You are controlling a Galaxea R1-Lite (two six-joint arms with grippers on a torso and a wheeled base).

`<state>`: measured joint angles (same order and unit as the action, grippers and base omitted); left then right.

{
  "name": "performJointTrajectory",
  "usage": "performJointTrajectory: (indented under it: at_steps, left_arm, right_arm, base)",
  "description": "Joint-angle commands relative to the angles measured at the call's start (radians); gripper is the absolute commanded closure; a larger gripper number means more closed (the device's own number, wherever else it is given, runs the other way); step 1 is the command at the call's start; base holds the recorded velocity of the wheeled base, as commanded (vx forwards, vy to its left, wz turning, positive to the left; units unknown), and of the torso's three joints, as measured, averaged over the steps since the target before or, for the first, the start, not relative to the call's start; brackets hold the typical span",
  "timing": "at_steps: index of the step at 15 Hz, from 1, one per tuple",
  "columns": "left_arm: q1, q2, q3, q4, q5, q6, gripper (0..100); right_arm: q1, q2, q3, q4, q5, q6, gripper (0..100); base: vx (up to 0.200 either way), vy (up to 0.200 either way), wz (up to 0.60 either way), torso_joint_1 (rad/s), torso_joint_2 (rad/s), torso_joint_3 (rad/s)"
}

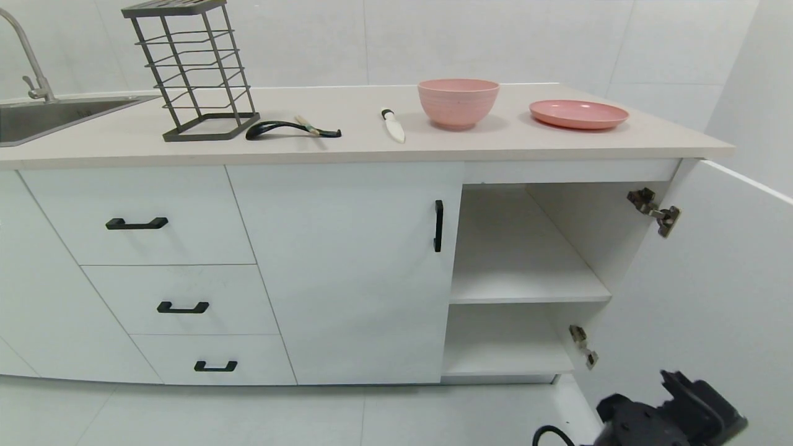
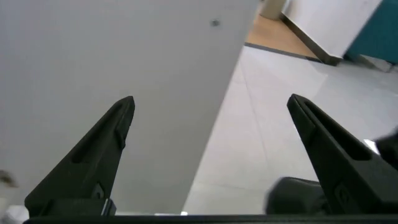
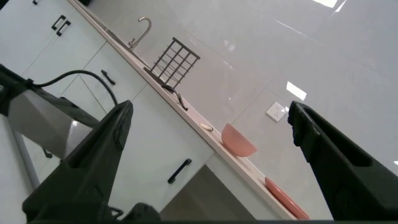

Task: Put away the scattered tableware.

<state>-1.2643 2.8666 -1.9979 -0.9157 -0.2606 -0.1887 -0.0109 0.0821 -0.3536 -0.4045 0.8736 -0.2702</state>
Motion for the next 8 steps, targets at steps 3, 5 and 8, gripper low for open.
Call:
performJointTrajectory:
  at_steps: [3, 5, 8]
  left_arm:
    - [0.151, -0.076, -0.002, -0.032, 0.001, 0.022, 0]
    - [0.217, -0.135, -0.002, -0.054, 0.003, 0.022, 0]
    - [0.352, -0.285, 0.119, -0.089, 0.031, 0.023, 0]
  right_arm:
    - [0.0, -0.013, 0.031, 0.001, 0.001, -0.003, 0]
    - [0.002, -0.021, 0.065, -0.001, 0.001, -0.004, 0]
    - [0.009, -0.058, 0.133, 0.001, 0.001, -0.004, 0]
  base:
    - [0.0, 0.0, 0.0, 0.0, 0.0, 0.0]
    - [0.0, 0.0, 0.0, 0.0, 0.0, 0.0]
    - [0.0, 0.0, 0.0, 0.0, 0.0, 0.0]
